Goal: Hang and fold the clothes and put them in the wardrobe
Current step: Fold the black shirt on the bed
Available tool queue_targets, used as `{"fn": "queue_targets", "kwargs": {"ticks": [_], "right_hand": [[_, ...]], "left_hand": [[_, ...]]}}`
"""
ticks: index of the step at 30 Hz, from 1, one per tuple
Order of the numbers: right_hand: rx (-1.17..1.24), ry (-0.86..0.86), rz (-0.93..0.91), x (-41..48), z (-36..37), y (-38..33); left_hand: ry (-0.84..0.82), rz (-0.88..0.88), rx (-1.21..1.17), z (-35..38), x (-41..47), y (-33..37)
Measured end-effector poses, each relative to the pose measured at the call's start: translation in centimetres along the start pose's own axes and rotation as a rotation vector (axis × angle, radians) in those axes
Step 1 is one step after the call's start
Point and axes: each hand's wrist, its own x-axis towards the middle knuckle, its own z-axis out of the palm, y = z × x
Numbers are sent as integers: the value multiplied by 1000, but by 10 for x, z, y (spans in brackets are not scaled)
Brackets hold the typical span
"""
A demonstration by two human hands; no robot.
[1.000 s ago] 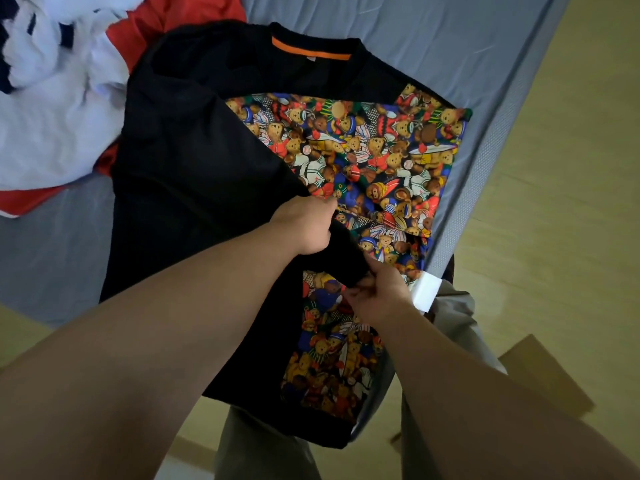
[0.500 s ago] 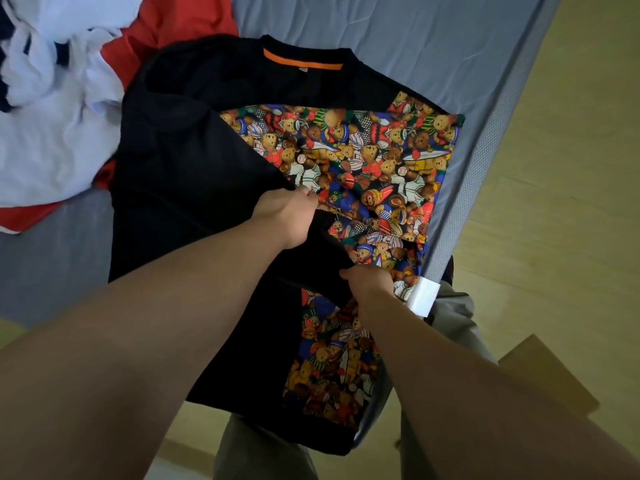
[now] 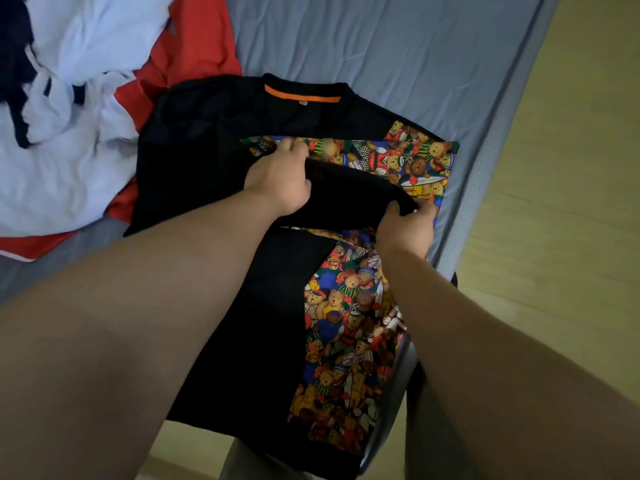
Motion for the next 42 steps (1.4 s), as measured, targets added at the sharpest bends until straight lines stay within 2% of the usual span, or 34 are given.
{"fn": "queue_targets", "kwargs": {"ticks": [2,4,5,7,9,10,12,14,17,22,31,34,37,39,42], "right_hand": [[-234,-55,84,12,3,3],[-616,-17,29,13,8,5],[-754,47,-92,10,13,4],[-860,94,-433,6,23,-4],[-915,-17,-650,4,36,-16],[-951,-113,-664,4,41,-22],[-1055,-298,-567,6,52,-31],[-1154,-351,-501,9,58,-36],[-1169,-294,-486,18,63,-42],[-1198,-269,-440,29,69,-53],[-1265,-182,-403,76,63,-86],[-1276,-198,-355,99,55,-106],[-1389,-264,-364,120,46,-125],[-1456,-301,-375,130,43,-136],[-1421,-445,-390,138,37,-142]], "left_hand": [[-3,-26,70,1,4,-9],[26,-92,152,-2,8,-25],[50,-119,192,-5,10,-35],[98,-152,272,-16,15,-60],[108,-190,347,-29,19,-87],[97,-211,382,-36,22,-100],[68,-255,450,-48,25,-124],[45,-288,522,-59,28,-144],[61,-320,562,-71,34,-167],[100,-404,474,-84,45,-187],[168,-353,224,-89,58,-193],[157,-379,193,-93,67,-201],[95,-411,172,-98,76,-208],[99,-376,258,-99,80,-206],[79,-139,443,-96,86,-196]]}}
